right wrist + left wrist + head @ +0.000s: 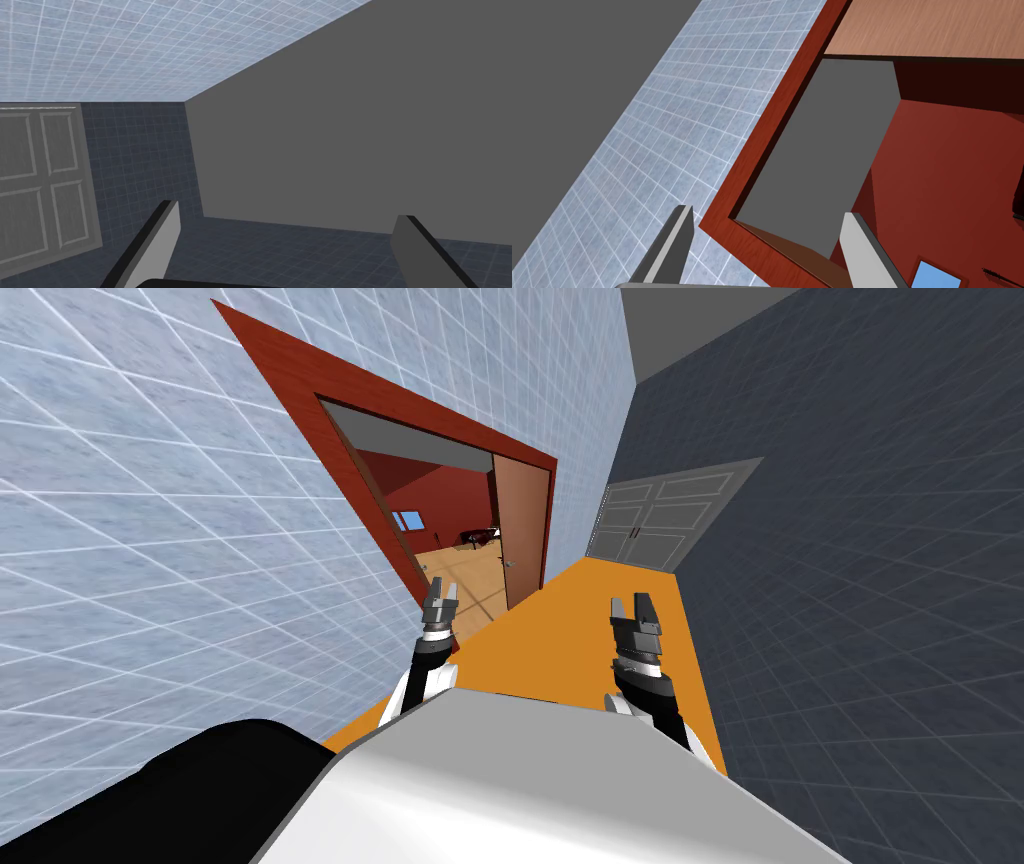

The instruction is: Push the door open

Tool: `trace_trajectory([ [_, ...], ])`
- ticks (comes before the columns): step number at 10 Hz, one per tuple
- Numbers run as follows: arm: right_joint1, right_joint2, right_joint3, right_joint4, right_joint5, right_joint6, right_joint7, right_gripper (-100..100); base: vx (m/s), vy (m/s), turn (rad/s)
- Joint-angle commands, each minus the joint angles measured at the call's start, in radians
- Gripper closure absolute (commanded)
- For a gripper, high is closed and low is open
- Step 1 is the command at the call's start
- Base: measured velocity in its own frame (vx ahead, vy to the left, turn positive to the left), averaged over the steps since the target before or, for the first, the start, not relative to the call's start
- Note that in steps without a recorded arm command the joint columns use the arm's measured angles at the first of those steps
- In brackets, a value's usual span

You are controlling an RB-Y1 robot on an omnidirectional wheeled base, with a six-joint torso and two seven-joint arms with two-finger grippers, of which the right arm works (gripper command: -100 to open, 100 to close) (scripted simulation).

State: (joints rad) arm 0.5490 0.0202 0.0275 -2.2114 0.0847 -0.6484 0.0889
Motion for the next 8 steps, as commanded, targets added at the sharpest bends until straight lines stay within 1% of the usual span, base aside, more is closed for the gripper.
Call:
trace_trajectory([
  [1, -0.014, -0.018, 0.022, 0.028, -0.002, -0.002, -0.005, -100, 0.174, 0.006, -0.054],
  [3, -0.035, -0.041, 0.057, 0.073, -0.005, -0.006, -0.013, -100, 0.191, 0.009, -0.037],
  [4, -0.043, -0.047, 0.070, 0.088, -0.006, -0.008, -0.016, -100, 0.216, 0.015, -0.025],
  [6, -0.065, -0.066, 0.107, 0.135, -0.009, -0.012, -0.024, -100, 0.189, 0.021, -0.048],
  [7, -0.074, -0.071, 0.122, 0.154, -0.010, -0.013, -0.028, -100, 0.192, 0.000, -0.034],
  [8, -0.079, -0.074, 0.130, 0.164, -0.010, -0.014, -0.030, -100, 0.159, -0.019, -0.018],
])
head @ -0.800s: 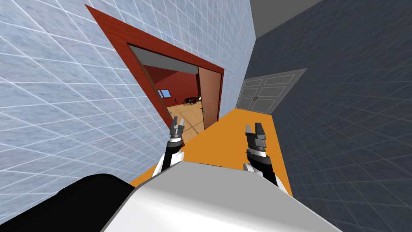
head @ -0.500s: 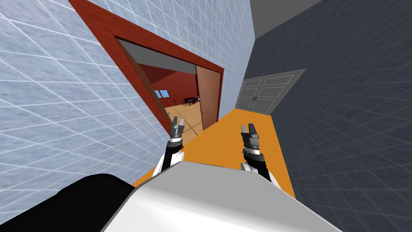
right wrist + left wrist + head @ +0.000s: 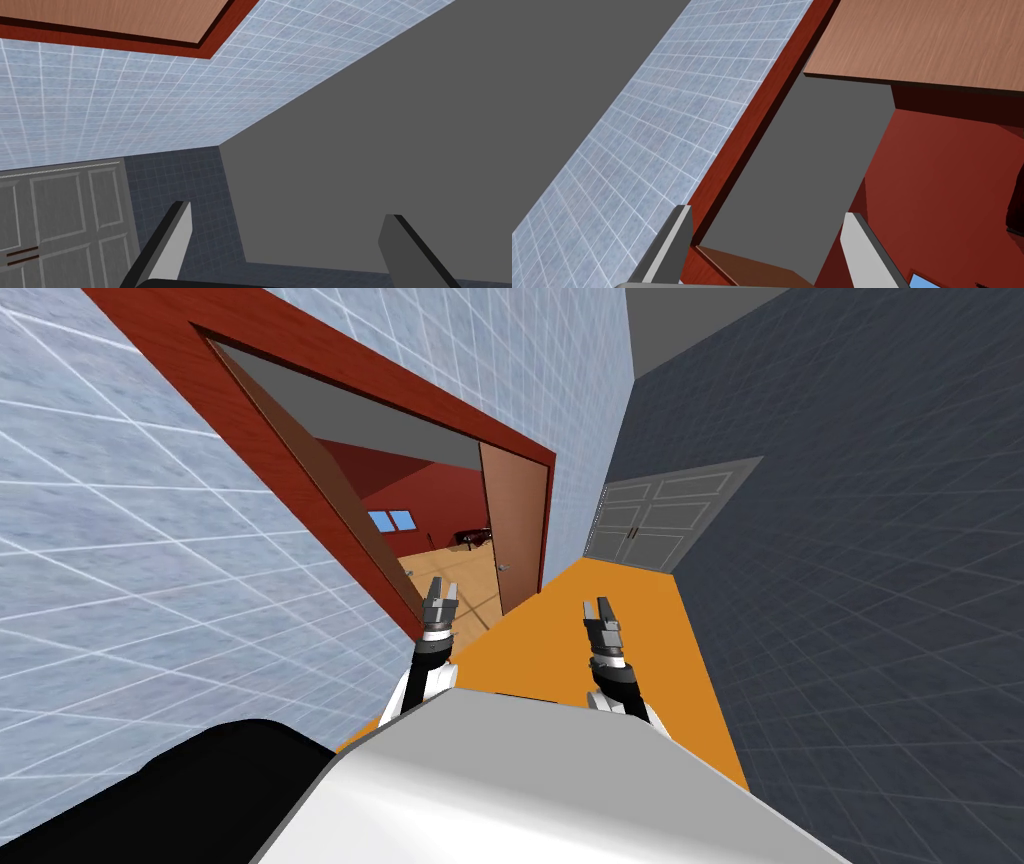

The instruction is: Push the door open

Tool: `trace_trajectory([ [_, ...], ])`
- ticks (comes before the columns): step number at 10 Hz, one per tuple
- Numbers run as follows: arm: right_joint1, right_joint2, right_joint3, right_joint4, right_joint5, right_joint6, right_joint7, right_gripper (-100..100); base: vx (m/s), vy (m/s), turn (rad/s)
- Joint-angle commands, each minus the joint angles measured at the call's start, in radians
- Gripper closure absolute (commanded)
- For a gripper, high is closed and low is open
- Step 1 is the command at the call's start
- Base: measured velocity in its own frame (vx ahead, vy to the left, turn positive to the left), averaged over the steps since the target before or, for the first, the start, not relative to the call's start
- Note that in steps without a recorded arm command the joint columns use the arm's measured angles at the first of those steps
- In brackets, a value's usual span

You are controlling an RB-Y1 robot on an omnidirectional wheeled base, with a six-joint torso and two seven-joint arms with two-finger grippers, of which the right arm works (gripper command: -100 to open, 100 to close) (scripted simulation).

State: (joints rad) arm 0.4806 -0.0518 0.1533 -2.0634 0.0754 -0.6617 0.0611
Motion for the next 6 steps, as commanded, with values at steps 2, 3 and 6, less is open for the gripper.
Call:
trace_trajectory([
  [2, -0.025, -0.011, 0.027, 0.045, -0.003, -0.003, -0.007, -100, 0.121, 0.009, -0.029],
  [3, -0.034, -0.017, 0.042, 0.064, -0.004, -0.005, -0.011, -100, 0.128, -0.011, -0.029],
  [6, -0.067, -0.033, 0.095, 0.131, -0.009, -0.011, -0.023, -100, 0.178, 0.004, -0.041],
])
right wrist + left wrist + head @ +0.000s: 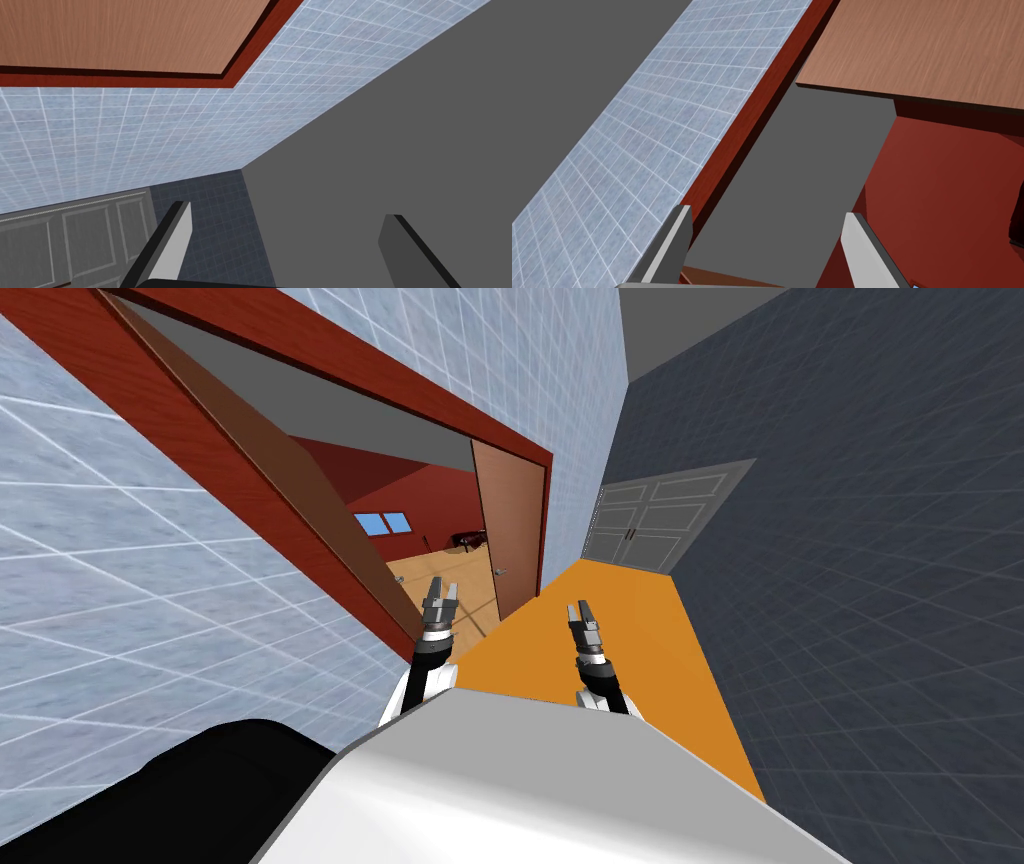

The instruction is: Push the door open

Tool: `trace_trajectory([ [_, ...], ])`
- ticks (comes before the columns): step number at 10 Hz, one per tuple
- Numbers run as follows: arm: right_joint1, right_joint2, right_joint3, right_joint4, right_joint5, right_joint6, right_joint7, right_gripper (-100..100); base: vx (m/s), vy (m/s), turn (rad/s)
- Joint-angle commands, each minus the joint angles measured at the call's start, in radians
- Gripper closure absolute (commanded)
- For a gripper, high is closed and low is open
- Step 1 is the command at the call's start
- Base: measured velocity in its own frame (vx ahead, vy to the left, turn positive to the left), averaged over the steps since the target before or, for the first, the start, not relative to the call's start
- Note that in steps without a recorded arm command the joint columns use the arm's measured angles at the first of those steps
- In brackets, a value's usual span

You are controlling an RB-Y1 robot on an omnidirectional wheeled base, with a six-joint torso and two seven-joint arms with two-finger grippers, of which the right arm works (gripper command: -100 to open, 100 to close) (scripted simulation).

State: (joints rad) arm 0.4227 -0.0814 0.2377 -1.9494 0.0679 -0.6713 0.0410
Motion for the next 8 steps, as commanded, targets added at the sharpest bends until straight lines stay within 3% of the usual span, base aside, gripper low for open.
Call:
trace_trajectory([
  [1, -0.014, -0.006, 0.020, 0.028, -0.002, -0.002, -0.005, -100, 0.160, 0.039, -0.023],
  [8, -0.099, -0.035, 0.159, 0.203, -0.013, -0.018, -0.037, -100, 0.195, 0.018, -0.046],
])
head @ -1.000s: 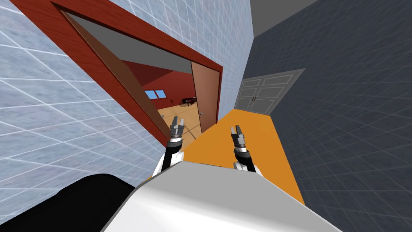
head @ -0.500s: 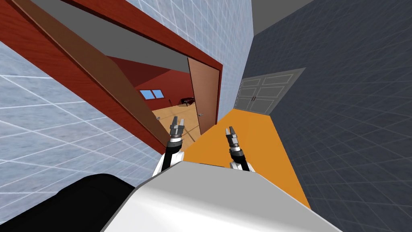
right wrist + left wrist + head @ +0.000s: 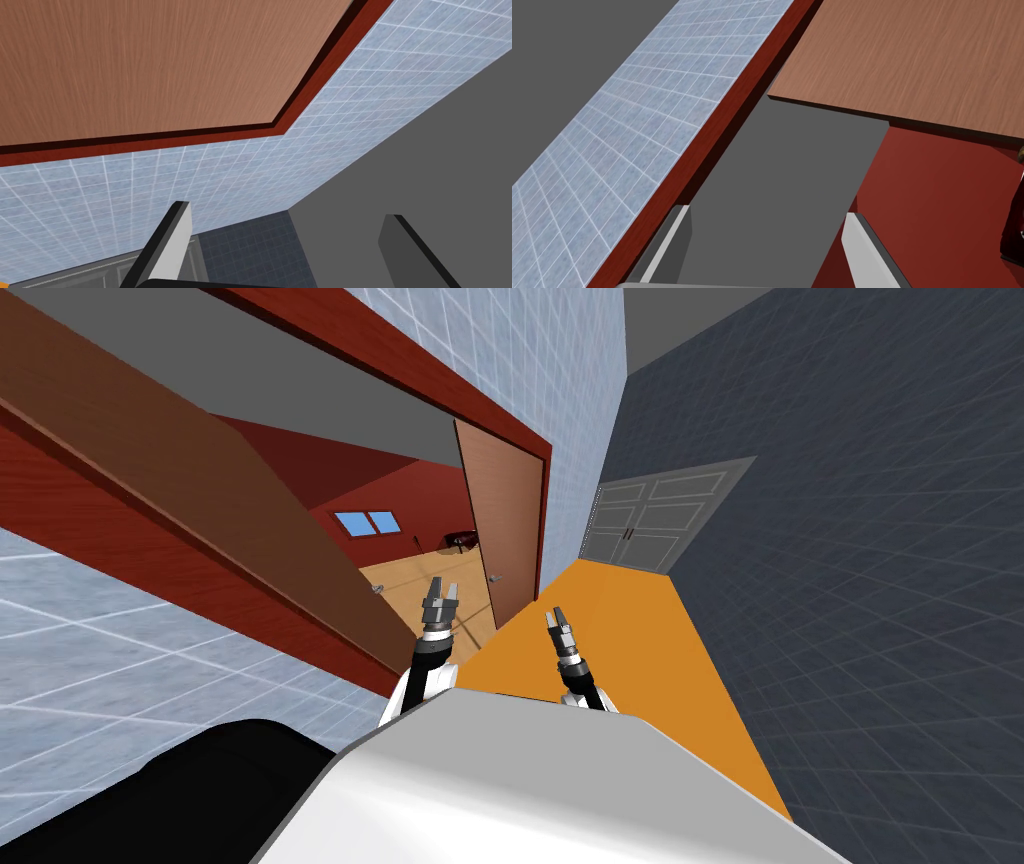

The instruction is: Push the door open

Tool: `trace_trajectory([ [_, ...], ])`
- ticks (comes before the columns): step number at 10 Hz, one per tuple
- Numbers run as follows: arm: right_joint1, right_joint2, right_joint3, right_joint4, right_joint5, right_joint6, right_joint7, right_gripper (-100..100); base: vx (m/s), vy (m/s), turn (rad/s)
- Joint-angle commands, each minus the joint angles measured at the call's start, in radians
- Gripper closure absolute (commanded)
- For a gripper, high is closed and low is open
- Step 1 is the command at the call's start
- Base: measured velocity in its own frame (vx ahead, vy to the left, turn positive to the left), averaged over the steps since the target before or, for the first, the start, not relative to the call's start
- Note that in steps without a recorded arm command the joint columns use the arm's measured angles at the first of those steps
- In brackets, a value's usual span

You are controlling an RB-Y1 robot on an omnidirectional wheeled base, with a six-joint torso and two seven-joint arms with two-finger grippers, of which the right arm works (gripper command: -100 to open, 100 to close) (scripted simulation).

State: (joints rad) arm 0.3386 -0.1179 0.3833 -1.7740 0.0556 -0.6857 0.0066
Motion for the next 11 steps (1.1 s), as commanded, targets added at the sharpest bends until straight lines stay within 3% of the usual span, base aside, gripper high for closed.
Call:
trace_trajectory([
  [1, -0.015, 0.001, 0.013, 0.028, -0.001, -0.003, -0.002, -100, 0.115, 0.025, -0.010],
  [5, -0.060, -0.011, 0.087, 0.122, -0.007, -0.011, -0.020, -100, 0.134, 0.014, -0.041],
  [8, -0.080, -0.015, 0.120, 0.162, -0.009, -0.015, -0.027, -100, 0.121, 0.026, -0.025],
  [11, -0.113, -0.022, 0.174, 0.231, -0.014, -0.021, -0.039, -100, 0.163, 0.032, -0.042],
])
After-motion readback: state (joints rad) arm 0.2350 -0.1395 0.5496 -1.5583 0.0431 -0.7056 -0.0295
